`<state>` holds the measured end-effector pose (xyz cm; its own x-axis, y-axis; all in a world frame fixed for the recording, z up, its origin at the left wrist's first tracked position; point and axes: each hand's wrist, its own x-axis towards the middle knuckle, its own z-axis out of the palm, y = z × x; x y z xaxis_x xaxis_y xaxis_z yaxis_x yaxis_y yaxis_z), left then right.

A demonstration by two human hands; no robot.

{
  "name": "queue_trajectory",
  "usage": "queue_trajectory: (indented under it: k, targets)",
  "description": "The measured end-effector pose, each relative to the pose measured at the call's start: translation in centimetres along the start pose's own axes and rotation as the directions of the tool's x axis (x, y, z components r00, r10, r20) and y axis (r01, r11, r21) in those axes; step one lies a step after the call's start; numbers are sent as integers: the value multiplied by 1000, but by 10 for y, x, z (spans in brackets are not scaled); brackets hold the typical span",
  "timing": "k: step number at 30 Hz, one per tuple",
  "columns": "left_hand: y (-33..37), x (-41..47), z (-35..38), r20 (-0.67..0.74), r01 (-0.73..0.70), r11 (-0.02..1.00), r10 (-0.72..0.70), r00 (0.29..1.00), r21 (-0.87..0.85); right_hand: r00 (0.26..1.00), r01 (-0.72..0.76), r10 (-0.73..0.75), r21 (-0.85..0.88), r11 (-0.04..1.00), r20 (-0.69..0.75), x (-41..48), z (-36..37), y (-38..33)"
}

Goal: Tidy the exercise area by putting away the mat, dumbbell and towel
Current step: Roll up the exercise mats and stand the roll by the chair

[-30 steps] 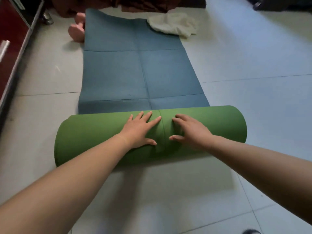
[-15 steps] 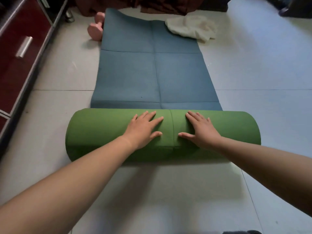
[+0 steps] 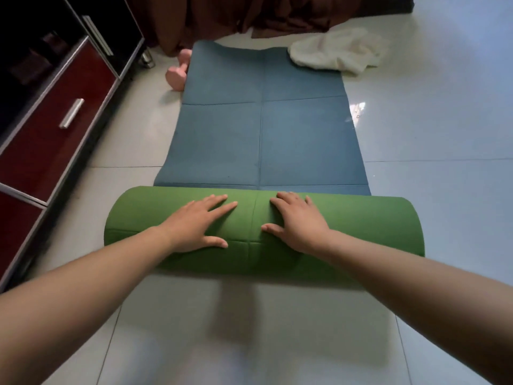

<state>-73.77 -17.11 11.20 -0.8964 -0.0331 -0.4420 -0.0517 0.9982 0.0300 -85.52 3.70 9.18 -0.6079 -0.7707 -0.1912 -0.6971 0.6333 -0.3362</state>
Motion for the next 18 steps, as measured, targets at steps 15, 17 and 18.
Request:
queue_trajectory:
  k: [15, 17, 18]
  targets:
    - [9, 28, -24, 157, -78, 995, 68, 985, 58, 999, -42, 41, -41, 998, -9, -25, -13, 16]
    - [4, 34, -24, 137, -102, 993, 94, 986, 52, 999, -38, 40, -86, 996, 17, -35, -14, 22]
    - [1, 37, -26, 122, -116, 992, 108, 987, 53, 999, -42, 44, -103, 994, 25, -38, -14, 24]
